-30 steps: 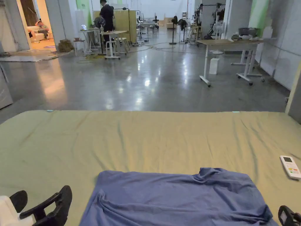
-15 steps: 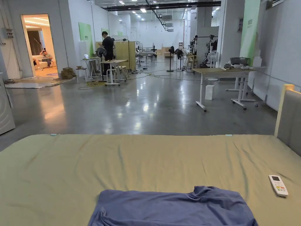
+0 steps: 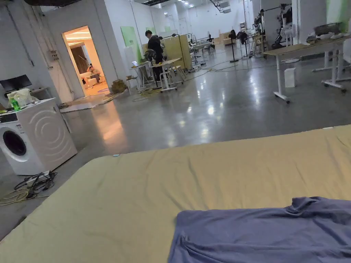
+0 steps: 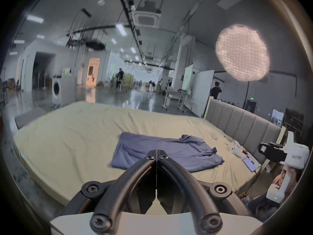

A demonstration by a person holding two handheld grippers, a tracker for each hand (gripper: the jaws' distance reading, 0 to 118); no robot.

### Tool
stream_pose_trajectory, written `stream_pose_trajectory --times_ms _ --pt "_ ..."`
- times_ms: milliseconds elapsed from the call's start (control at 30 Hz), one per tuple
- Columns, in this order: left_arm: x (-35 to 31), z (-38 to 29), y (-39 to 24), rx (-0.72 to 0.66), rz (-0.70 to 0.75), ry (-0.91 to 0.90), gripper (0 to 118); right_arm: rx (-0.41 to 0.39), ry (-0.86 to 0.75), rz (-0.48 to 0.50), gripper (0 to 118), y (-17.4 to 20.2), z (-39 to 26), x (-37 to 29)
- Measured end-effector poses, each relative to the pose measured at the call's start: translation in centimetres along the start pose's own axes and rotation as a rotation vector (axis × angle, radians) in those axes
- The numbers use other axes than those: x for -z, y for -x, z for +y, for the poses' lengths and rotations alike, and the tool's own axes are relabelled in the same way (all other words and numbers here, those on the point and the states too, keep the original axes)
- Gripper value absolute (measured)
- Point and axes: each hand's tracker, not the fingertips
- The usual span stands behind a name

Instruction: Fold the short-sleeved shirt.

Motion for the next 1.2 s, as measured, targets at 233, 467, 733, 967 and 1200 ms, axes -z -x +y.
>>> stream_pose_trajectory --times_ms 233,467,733,967,1200 --pt "10.6 -2.0 5.8 0.010 0.065 0.185 66 0.073 0.114 -0.001 0 -0.6 -2.1 2.4" --pt "22.5 -5.1 10.7 -0.026 0.125 0.365 82 0.143 0.197 -0.025 0 -1.9 -3.2 3.9" --pt "29.3 -7.2 13.1 0.000 0.192 0.503 77 0.218 0.313 -0.072 0 -3.7 -5.6 4.4" --pt "29.4 -8.5 11.4 0.089 0.214 0.508 51 0.215 0.337 -0.079 0 -3.9 -6.1 4.3" --pt "30.7 -8.7 10.0 0.155 0.206 0.573 13 0.246 0.348 -0.055 0 -4.4 -6.6 5.3"
